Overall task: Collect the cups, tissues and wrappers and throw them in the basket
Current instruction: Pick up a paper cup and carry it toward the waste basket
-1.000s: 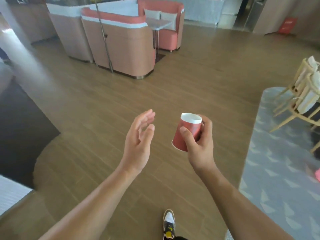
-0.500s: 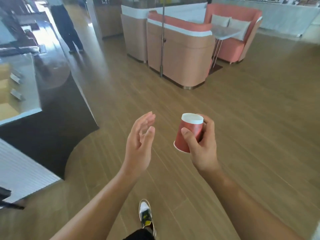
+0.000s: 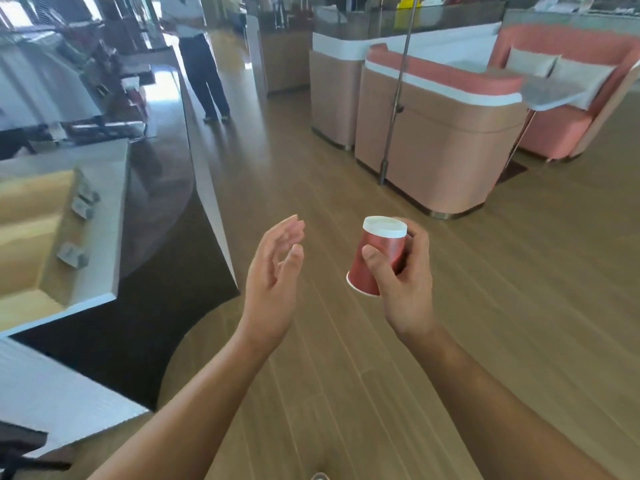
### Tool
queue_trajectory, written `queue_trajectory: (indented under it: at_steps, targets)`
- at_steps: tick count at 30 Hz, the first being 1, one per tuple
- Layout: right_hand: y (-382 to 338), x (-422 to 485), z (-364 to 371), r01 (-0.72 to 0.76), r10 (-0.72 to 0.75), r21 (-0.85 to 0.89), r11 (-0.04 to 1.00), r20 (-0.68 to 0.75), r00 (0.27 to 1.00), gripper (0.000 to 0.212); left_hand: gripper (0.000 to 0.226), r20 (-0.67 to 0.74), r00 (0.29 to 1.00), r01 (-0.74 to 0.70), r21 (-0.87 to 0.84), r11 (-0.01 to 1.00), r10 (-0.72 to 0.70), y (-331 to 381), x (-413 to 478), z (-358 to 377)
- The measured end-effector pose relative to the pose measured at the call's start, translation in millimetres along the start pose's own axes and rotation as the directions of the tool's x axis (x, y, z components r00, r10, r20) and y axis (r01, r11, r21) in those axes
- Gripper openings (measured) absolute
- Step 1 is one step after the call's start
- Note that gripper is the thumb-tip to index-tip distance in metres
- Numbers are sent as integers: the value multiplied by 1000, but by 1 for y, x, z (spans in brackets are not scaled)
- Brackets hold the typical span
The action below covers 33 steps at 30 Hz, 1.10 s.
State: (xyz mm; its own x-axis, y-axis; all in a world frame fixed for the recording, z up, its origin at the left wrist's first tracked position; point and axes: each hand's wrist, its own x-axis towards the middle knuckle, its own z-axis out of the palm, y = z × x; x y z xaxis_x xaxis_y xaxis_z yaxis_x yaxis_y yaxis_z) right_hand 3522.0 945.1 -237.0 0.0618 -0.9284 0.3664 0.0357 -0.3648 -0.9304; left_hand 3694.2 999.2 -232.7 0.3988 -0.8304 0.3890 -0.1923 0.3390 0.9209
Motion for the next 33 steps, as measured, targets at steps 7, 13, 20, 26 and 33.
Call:
queue_trajectory:
  at_steps: [7,13,20,26,33]
  targets:
    - [54,122,60,-10,7,39,999,61,998,49,50,-60,998,14,17,1000,-13,-55,119,-8]
    - [117,240,114,-39,30,57,998,151,988,53,51,-165,986,39,27,999,-34,-118,230,-7]
    - [172,417,192,-56,26,87,995,311,950,50,35,-298,954,58,130,990,-16,-182,388,-9]
    - [209,523,266,-61,7,119,991,408,913,59,36,-417,909,78,165,983,-2,-222,488,-28]
    - [266,627,369,-51,-10,114,992,474,880,55,35,-500,866,99,181,979,5,-285,604,-75]
